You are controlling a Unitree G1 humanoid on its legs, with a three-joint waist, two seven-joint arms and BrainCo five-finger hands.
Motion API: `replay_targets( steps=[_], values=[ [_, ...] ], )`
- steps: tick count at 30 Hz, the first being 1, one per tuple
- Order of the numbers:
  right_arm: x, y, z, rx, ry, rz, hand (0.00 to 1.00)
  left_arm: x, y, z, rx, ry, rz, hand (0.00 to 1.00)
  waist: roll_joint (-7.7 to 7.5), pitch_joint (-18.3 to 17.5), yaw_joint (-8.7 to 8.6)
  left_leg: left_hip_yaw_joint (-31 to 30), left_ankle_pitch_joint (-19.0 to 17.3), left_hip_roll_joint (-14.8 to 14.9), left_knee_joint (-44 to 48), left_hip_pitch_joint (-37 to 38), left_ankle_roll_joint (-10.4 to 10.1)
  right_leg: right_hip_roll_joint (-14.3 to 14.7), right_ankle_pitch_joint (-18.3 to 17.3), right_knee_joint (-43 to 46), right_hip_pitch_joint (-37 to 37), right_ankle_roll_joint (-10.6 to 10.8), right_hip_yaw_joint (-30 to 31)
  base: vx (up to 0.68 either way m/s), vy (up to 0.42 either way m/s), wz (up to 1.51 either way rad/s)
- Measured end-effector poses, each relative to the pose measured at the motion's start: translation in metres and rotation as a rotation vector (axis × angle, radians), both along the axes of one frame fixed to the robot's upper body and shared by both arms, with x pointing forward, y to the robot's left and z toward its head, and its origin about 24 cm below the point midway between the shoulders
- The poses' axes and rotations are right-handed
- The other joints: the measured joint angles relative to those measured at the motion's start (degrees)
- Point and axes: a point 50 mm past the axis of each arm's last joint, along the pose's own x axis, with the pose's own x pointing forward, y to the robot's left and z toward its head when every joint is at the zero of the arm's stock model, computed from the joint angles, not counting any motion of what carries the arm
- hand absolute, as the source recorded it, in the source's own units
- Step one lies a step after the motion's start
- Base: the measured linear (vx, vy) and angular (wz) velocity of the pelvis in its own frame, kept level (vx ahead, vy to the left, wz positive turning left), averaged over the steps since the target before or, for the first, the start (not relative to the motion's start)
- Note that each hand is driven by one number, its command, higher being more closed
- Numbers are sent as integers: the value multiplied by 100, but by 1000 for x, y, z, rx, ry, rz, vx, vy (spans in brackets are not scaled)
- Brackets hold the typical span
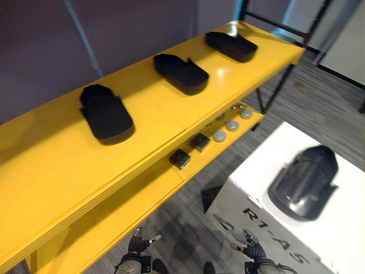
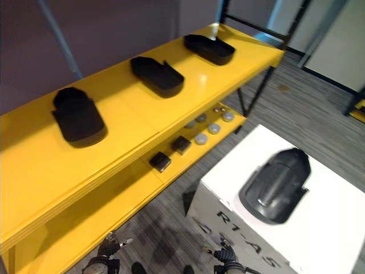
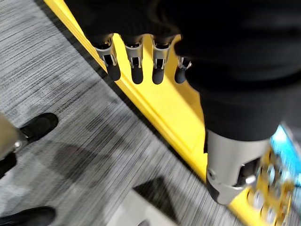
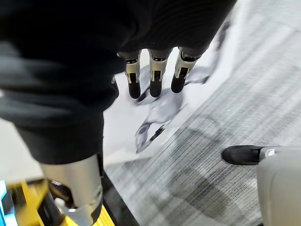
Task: Walk over and take plastic housings, then place them on the shelf
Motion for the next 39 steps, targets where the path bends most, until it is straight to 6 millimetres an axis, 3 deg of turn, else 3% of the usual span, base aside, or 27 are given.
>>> replay_targets(
  steps=[1, 2, 3, 5, 8, 9, 10, 11, 12, 14, 15, 16, 18, 19, 21, 23, 27, 30, 32, 34, 36, 39],
  values=[
    [3, 3, 1, 5, -6, 5, 0, -1, 1, 0, 2, -1, 2, 0, 36, -2, 31, 340, -63, 81, 1, 132, -89, -297, -49, 417, -115, 18, -915, -116, -8, -177],
    [7, 8, 1, 18, -14, 11, 0, -6, 5, -2, 7, 17, 10, 0, -22, -23, 61, 690, -184, 112, 136, 286, -191, -552, 4, 768, -240, 147, -1522, -119, -199, -300],
    [11, 1, 4, -5, -21, 8, 0, -2, -2, -4, -14, 25, 5, 0, 116, 80, -54, 964, -359, 273, 120, 632, -463, -523, -118, 951, -163, -41, -2165, -97, -255, -300],
    [13, 3, 5, 0, -34, 10, 0, -9, 1, -7, -11, 53, 5, 0, 121, 79, -63, 694, -317, 379, 133, 731, -399, -56, 50, 502, -36, -145, -1712, -70, -196, -205],
    [1, -5, 3, -21, -13, -2, 0, 4, -2, -3, -19, 22, -9, 0, 126, 100, -237, 681, -275, 711, 604, 703, -374, 171, 1, 379, -2, -95, -1632, 27, -121, -41],
    [-7, -2, -1, -13, 6, -1, 0, 5, 0, -3, -18, 25, 3, 0, 52, 175, -210, 416, -381, 1094, 1538, 568, -293, 302, -14, 263, 176, -137, -1458, 112, -283, -68],
    [-13, 2, -3, -10, 23, 10, 0, -4, 5, -6, -15, 48, 35, 0, 7, 230, -151, -472, -388, 1356, 2549, 284, -147, 399, 19, 126, 461, -237, -1132, 118, -265, -95],
    [-15, 0, -4, -14, 29, 10, 0, -8, 2, -8, -22, 56, 41, 0, -4, 234, -118, -1115, -649, 1231, 2697, 161, -307, 398, 42, 119, 502, -281, -942, 153, -155, -132],
    [-16, -4, -4, -26, 33, 4, 0, -15, 0, -10, -36, 66, 59, 0, 24, 251, -85, -2323, -1099, 712, 2589, -31, -570, 378, 44, 126, 511, -284, -599, 89, 37, -133],
    [-19, -9, -6, -32, 52, -20, 0, -18, 0, -11, -36, 75, 63, 0, 114, 289, -50, -3668, -1375, -16, 2012, -166, -749, 391, 68, 178, 536, -297, -153, 157, 72, -134],
    [-21, -11, -6, -33, 56, -29, 0, -18, 0, -11, -38, 75, 66, 0, 128, 301, -47, -3883, -1375, -152, 1849, -168, -747, 405, 68, 212, 574, -293, -61, 169, 69, -110],
    [-25, -13, -7, -37, 65, -41, 0, -20, -1, -12, -41, 80, 61, 0, 151, 309, -53, -4006, -1314, -273, 1571, -145, -655, 458, 52, 192, 629, -256, 94, 86, 51, -84],
    [-31, -21, -7, -54, 75, -61, 0, -18, -8, -13, -55, 80, 47, 0, 301, 275, -107, -3960, -839, -233, 1198, -145, -228, 634, -52, 217, 708, -118, 218, 74, 102, -55],
    [-33, -24, -7, -58, 80, -73, 0, -18, -9, -13, -58, 78, 46, 0, 348, 257, -124, -3964, -801, -230, 1104, -140, -197, 676, -119, 233, 711, -35, 233, 85, 159, -10],
    [-43, -22, -10, -39, 97, -118, 0, -17, -4, -12, -45, 79, 46, 0, 158, 201, -133, -3906, -681, -435, 670, 60, -111, 442, -207, 289, 707, 109, 223, 102, 162, 6],
    [-47, -20, -12, -19, 100, -157, 0, -22, 0, -14, -35, 97, 48, 0, 111, 178, -131, -3846, -591, -580, 388, 215, -47, 294, -220, 319, 710, 138, 237, 145, 152, 3],
    [-45, -27, -8, -8, 63, -238, 0, -31, 14, -14, 2, 123, 59, 0, 144, 150, -84, -3732, -560, -717, 40, 530, -32, 177, -299, 300, 834, 266, 339, 156, 96, -7],
    [-31, -51, 13, -60, -68, -322, 0, -33, 22, -13, 17, 121, 78, 0, 142, 132, -94, -3659, -559, -724, -99, 625, -48, 172, -326, 296, 873, 310, 359, 144, 26, -10],
    [-14, -81, 43, -149, -219, -367, 0, -38, 24, -13, 16, 122, 96, 0, 136, 97, -134, -3597, -561, -726, -172, 679, -69, 172, -332, 275, 886, 321, 371, 98, 15, -12],
    [3, -115, 90, -293, -404, -363, 0, -42, 26, -13, 19, 125, 103, 0, 118, 89, -147, -3573, -566, -727, -215, 726, -94, 172, -336, 258, 907, 327, 382, 66, 15, -6],
    [15, -131, 124, -399, -514, -317, 0, -45, 26, -13, 19, 126, 103, 0, 89, 62, -148, -3573, -565, -730, -247, 758, -96, 175, -336, 198, 954, 327, 378, 19, 4, -1],
    [34, -134, 169, -504, -675, -233, 0, -51, 26, -14, 17, 138, 104, 0, 63, 43, -151, -3576, -560, -725, -285, 819, -107, 182, -335, 173, 1013, 328, 374, 0, 0, 0]
  ],
)
